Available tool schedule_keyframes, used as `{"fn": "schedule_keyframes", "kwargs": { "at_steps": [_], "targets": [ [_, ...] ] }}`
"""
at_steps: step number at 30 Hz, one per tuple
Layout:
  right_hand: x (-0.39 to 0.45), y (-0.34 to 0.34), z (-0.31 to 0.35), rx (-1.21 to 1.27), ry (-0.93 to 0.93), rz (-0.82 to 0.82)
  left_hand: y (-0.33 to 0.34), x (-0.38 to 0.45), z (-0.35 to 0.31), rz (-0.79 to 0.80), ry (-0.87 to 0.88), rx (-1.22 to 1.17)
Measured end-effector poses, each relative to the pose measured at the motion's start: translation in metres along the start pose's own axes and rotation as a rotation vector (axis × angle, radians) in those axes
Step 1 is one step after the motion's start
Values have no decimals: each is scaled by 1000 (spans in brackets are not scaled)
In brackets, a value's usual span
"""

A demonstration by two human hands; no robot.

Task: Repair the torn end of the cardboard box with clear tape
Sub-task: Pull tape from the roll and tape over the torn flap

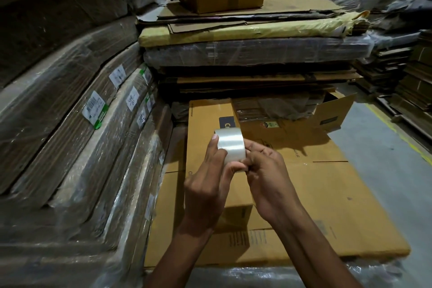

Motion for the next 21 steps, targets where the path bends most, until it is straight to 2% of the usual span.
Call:
{"fn": "schedule_keyframes", "kwargs": {
  "at_steps": [12,16,21],
  "targets": [
    [-15,2,11,7,-101,-84,-5,9,-13,-105,-31,-118],
    [-18,1,12,16,-110,-135,-3,10,-16,-83,-91,-99],
    [-19,-5,8,14,-98,-192,-1,9,-18,-48,-70,-99]
  ]
}}
Point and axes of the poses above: each hand's wrist, its own x-axis towards the middle knuckle, its own y-axis out of the palm, z = x × y, the point moved 2 cm from there along x, towards the middle knuckle
